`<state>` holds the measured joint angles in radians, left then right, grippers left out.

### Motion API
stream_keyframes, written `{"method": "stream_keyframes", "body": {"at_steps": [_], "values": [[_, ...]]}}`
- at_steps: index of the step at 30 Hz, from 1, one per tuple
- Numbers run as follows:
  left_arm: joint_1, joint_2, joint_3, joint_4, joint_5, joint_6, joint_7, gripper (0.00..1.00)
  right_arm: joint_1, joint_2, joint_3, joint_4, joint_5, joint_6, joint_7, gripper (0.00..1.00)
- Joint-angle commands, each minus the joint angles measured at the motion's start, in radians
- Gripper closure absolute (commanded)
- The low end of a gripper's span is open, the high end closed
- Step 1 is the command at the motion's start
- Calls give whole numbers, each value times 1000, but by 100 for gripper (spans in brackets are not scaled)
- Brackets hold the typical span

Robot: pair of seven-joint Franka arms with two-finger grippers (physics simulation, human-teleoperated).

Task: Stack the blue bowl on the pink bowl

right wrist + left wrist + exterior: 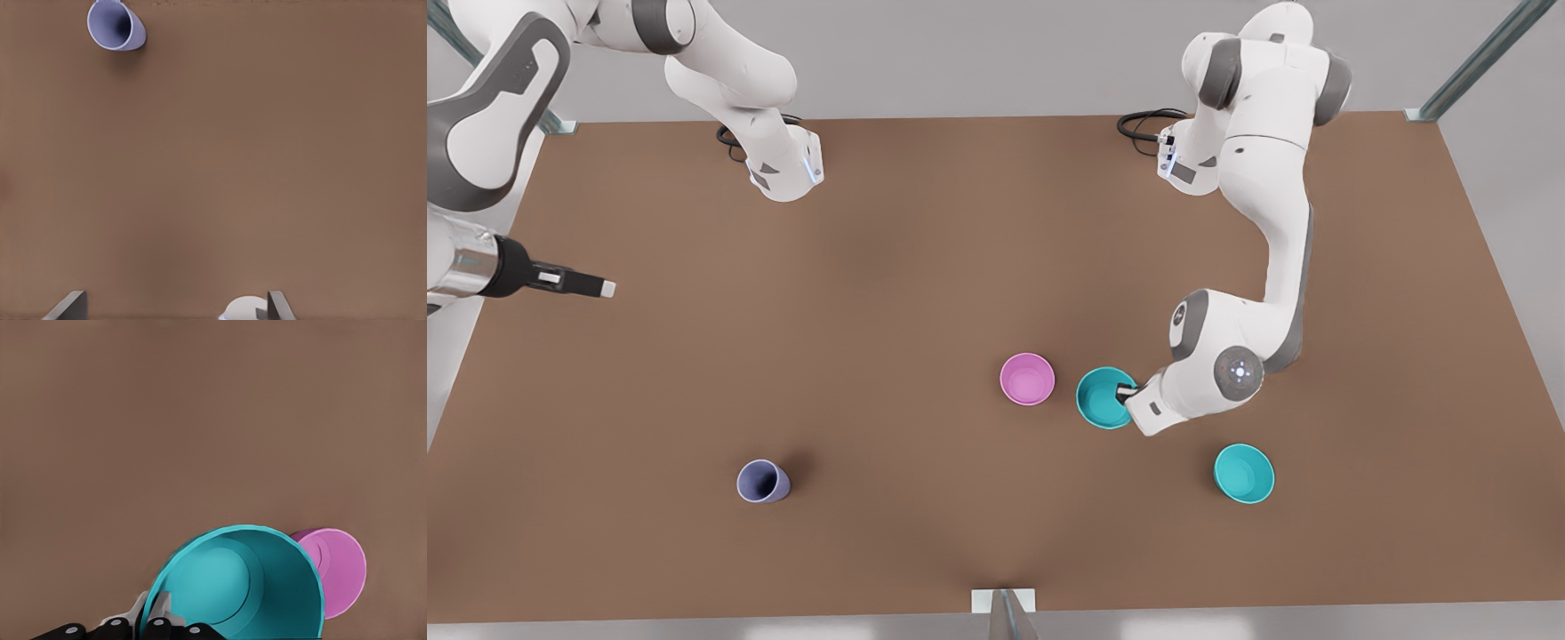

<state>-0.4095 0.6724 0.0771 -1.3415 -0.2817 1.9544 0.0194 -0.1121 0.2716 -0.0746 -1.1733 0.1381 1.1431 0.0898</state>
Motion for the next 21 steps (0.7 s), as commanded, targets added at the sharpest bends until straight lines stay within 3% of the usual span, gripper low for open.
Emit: {"method": "stream_keyframes", "body": {"at_steps": [1, 10, 21], "values": [[-32, 30, 0, 58, -22, -60, -467, 79, -5, -2, -1, 1, 2, -5, -79, 0], [-157, 136, -20, 87, -34, -52, -490, 79, -12, -2, 1, 6, 2, -5, -79, 0], [-155, 171, -20, 96, -79, -52, -484, 79, -12, 0, 1, 7, 2, -3, -78, 0]]}}
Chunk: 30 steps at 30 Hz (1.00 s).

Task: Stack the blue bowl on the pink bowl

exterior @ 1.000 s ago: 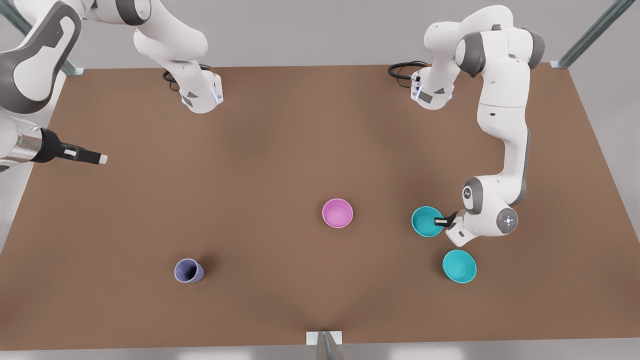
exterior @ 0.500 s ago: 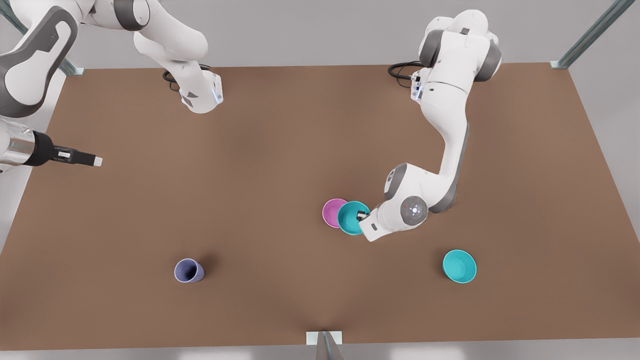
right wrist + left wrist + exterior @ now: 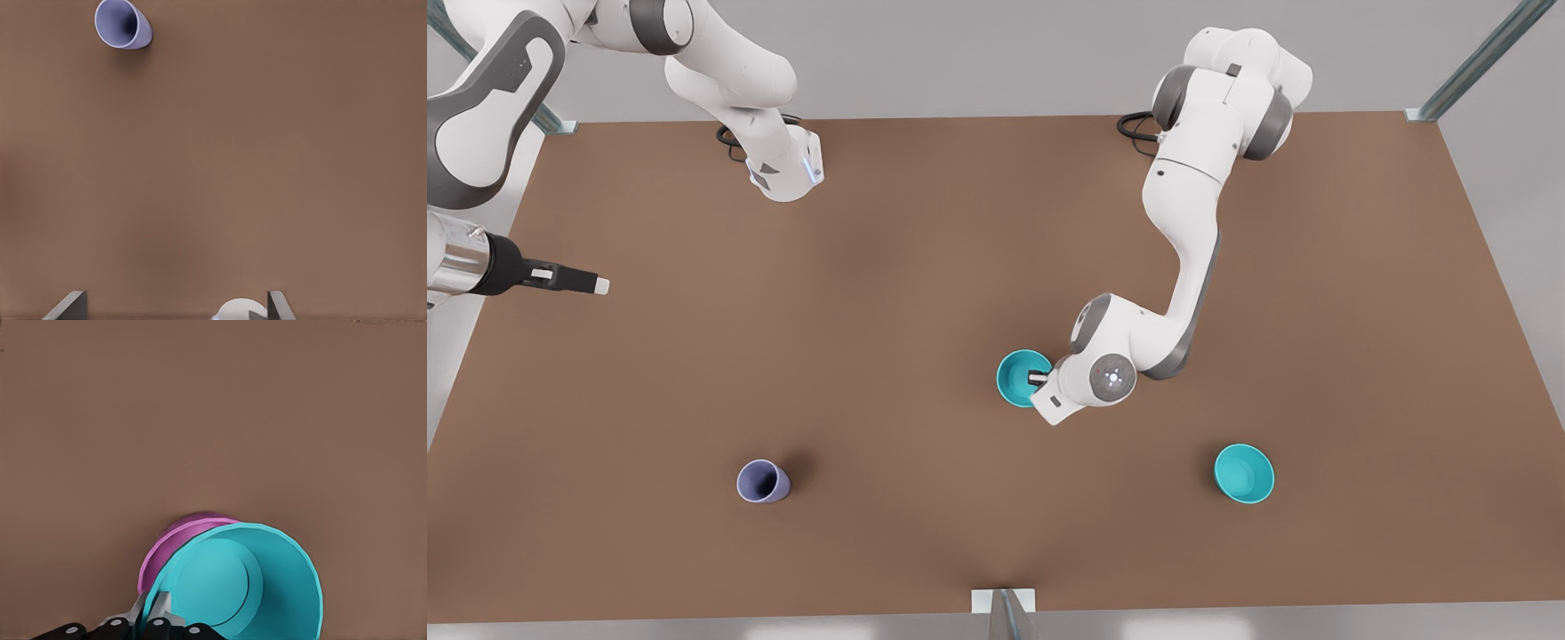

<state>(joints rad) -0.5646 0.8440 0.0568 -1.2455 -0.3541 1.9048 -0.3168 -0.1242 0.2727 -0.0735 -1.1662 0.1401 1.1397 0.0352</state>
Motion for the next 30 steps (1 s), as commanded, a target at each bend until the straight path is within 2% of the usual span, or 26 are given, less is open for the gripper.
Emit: {"method": "stream_keyframes", "body": {"at_steps": [1, 19, 20, 21, 23, 24, 25, 26, 28, 30], "values": [[0, 0, 0, 0, -6, -3, -148, 79, 0, -1, 0, 0, 1, 0, -24, 0], [9, -2, -2, -15, -5, -15, -143, 79, 1, -1, 1, 0, -1, 2, -18, 0], [11, -2, -2, -15, -5, -15, -143, 57, 1, -1, 1, 0, -1, 2, -18, 0], [11, -2, -2, -15, -5, -15, -136, 0, 1, -1, 1, 0, -1, 2, -18, 0], [28, -20, 1, -9, 3, -55, -133, 0, 1, -1, 1, 0, -1, 3, -18, 0], [66, -89, 21, 4, 58, -217, -123, 0, 1, -1, 3, 0, -1, 3, -17, 0], [167, -196, 21, 79, 150, -436, -117, 0, 1, -1, 3, 0, -1, 3, -17, 0], [232, -241, 23, 168, 222, -584, -50, 0, 1, -1, 3, 0, -1, 3, -17, 0], [341, -324, 23, 205, 264, -659, 44, 0, 1, -1, 3, 0, -1, 3, -18, 0], [376, -332, 23, 205, 348, -658, 59, 0, 1, -1, 3, 0, -1, 3, -17, 0]]}}
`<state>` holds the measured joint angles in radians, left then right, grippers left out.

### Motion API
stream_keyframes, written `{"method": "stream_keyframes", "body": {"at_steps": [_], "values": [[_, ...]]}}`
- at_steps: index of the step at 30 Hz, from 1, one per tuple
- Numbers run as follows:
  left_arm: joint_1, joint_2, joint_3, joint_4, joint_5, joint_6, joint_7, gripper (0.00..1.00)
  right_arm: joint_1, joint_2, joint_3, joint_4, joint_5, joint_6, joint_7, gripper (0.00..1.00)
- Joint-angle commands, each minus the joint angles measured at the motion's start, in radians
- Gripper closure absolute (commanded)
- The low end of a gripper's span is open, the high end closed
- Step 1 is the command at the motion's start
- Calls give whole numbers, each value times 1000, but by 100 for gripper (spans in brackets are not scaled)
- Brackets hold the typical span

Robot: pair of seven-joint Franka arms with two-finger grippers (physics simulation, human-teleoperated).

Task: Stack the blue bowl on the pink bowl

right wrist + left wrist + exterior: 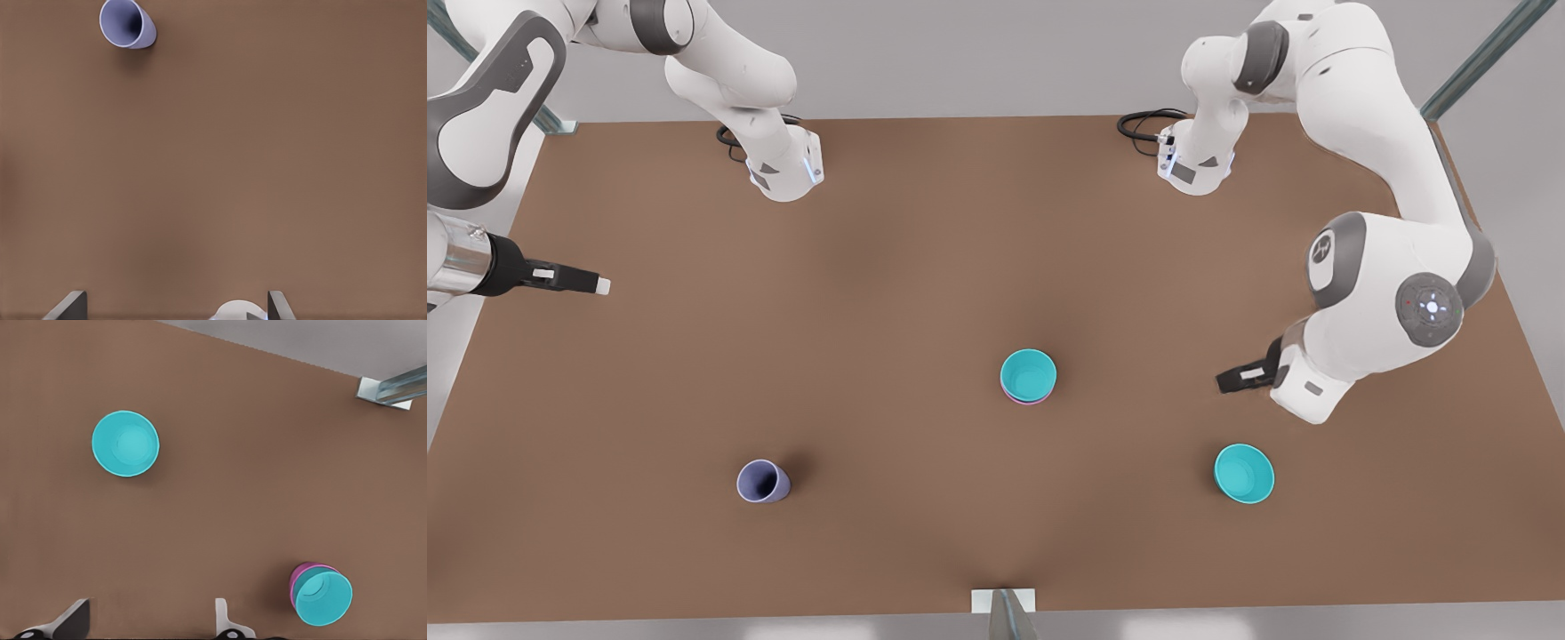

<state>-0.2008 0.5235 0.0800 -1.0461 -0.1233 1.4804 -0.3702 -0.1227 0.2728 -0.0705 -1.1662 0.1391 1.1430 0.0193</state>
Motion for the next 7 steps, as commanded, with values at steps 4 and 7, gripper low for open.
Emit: {"method": "stream_keyframes", "body": {"at_steps": [4, 7], "values": [[27, -264, -2, -332, 140, -5, 373, 0, 0, -1, 0, 0, 0, 0, 1, 0], [29, -263, -6, -308, 136, -91, 373, 0, 0, 0, 0, 0, 0, 0, -1, 0]]}}
